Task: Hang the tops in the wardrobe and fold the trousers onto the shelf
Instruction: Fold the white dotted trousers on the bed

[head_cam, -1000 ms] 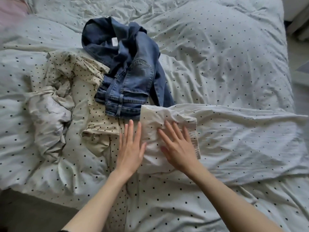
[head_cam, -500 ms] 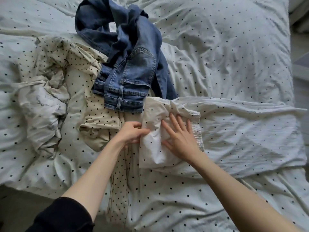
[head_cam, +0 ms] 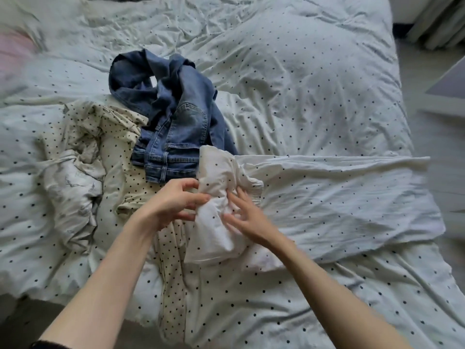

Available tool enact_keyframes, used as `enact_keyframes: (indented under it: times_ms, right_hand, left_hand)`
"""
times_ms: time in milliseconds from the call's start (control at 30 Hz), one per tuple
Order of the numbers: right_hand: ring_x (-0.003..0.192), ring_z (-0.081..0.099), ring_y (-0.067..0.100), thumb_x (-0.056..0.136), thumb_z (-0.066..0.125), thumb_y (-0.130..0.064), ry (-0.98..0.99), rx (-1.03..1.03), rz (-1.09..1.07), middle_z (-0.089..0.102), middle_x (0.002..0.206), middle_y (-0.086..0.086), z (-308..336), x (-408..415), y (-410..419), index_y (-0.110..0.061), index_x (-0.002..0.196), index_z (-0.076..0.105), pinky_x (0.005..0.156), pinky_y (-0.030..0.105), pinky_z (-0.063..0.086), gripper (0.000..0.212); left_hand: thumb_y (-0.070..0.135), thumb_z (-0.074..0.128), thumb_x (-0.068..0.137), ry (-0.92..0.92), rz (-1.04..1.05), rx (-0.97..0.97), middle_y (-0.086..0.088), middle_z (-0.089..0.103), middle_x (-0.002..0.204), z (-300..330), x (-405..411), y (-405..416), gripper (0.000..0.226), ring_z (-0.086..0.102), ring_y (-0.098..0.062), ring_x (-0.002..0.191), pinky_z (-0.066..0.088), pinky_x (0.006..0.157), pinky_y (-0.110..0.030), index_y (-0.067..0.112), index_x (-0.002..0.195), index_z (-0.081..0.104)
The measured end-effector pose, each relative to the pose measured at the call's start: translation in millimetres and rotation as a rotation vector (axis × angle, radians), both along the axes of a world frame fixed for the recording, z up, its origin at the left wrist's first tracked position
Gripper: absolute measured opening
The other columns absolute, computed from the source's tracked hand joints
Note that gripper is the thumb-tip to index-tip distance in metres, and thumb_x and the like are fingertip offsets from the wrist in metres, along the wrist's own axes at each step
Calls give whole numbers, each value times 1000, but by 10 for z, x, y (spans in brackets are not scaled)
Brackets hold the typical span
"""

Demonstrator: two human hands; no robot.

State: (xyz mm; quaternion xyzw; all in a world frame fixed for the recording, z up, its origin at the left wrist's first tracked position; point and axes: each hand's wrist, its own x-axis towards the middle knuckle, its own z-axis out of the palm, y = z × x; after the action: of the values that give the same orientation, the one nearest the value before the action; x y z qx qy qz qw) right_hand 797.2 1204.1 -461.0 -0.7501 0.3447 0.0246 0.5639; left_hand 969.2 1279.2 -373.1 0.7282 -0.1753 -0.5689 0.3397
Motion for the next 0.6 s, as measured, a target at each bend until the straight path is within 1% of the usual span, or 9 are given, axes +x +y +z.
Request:
enact_keyframes:
  times_ms: [67,167,267,333,400,433,467,533,600]
  right_hand:
    - [141,25,11,92,57,-31,-124,295,-169,23,156,-3,176,-235,-284,-25,137,47,114,36,24,46]
    - [135,36,11,87,55,-41,-201,611,-372,39,148,-7,277,-839,-659,-32,124,56,107,43,33,38]
    - [129,44,16,83,46,-53,-214,744,-569,45,143,-5,208,-1437,-921,-29,127,53,101,47,41,50]
    - [118,55,16,91,39,-55,-204,745,-661,54,135,-5,158,-1717,-1025,-30,123,56,94,45,48,44]
    - [112,59,14,94,38,-53,-186,707,-703,57,132,-6,90,-1932,-1085,-33,122,56,86,40,52,38]
    - [117,56,14,95,39,-52,-157,653,-700,52,137,-5,44,-2010,-1098,-34,129,50,89,40,51,40]
    - [127,47,15,96,40,-50,-98,543,-672,43,146,-5,-2,-2030,-1097,-33,139,40,98,41,45,46]
    - [144,19,16,96,43,-47,89,160,-555,17,158,-3,-112,-2086,-1093,-26,150,20,115,40,22,61]
    - [147,2,16,95,46,-45,148,-216,-428,3,160,2,-168,-2031,-1011,-24,151,16,117,36,9,67]
  left_hand:
    - [6,68,83,-8,-37,-24,-5,74,88,138,-248,-201,17,70,-21,74,57,57,-29,9,99,64]
    - [4,65,85,-9,-69,-59,-2,70,75,174,-834,-571,8,67,-11,59,53,51,-24,9,91,61]
    - [0,59,88,35,-63,-31,-6,66,74,38,-1456,-923,11,63,-8,52,55,50,-25,11,87,59]
    - [2,55,89,83,-83,16,-5,68,80,-65,-1720,-1100,16,65,-10,58,57,56,-27,15,93,61]
    - [6,53,91,96,-38,62,0,68,92,-177,-1807,-1169,20,67,-12,75,55,72,-35,19,104,62]
    - [8,52,93,102,34,66,2,68,95,-253,-1789,-1144,22,67,-13,83,53,80,-39,19,109,62]
    - [8,50,95,116,144,62,2,68,98,-331,-1706,-1089,24,66,-15,89,50,86,-42,18,113,61]
    - [5,46,96,118,379,84,-2,66,107,-489,-1616,-961,26,63,-20,100,45,93,-47,14,117,59]
    - [4,45,96,70,501,132,-7,59,122,-611,-1538,-810,30,55,-25,115,40,96,-50,15,122,56]
